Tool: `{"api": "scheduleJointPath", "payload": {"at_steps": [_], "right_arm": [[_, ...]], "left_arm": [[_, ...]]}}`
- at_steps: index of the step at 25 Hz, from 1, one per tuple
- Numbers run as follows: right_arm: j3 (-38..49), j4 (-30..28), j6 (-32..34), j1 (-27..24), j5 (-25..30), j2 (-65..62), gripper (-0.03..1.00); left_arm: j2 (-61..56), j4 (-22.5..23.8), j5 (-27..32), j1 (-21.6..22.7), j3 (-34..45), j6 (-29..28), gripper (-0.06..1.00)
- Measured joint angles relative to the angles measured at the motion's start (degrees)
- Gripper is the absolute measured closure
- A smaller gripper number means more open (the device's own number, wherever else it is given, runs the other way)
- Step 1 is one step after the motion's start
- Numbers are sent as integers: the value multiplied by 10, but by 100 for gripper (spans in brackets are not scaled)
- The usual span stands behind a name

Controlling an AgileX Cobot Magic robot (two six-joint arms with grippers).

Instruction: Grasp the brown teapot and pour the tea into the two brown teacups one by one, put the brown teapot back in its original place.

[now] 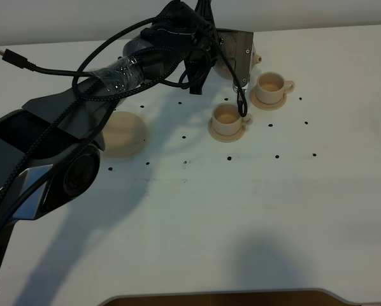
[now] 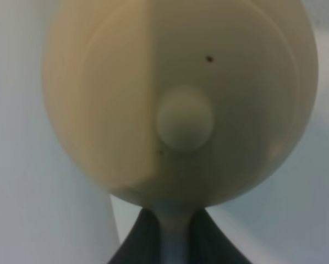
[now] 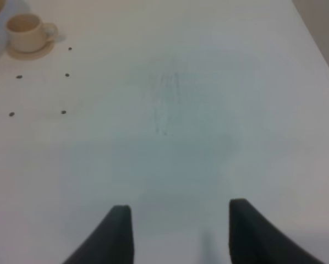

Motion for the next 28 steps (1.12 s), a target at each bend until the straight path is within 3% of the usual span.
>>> {"api": "scheduleJointPath", "payload": {"at_steps": [5, 13, 28], "right_arm": [[0, 0, 0, 0, 0, 0, 57], [0, 0, 0, 0, 0, 0, 57], [0, 0, -1, 0, 0, 0, 57]], "left_arm": [[0, 9, -5, -1, 0, 18, 82], [0, 77, -10, -22, 0, 27, 82], [4, 155, -14, -35, 0, 28, 82]]}}
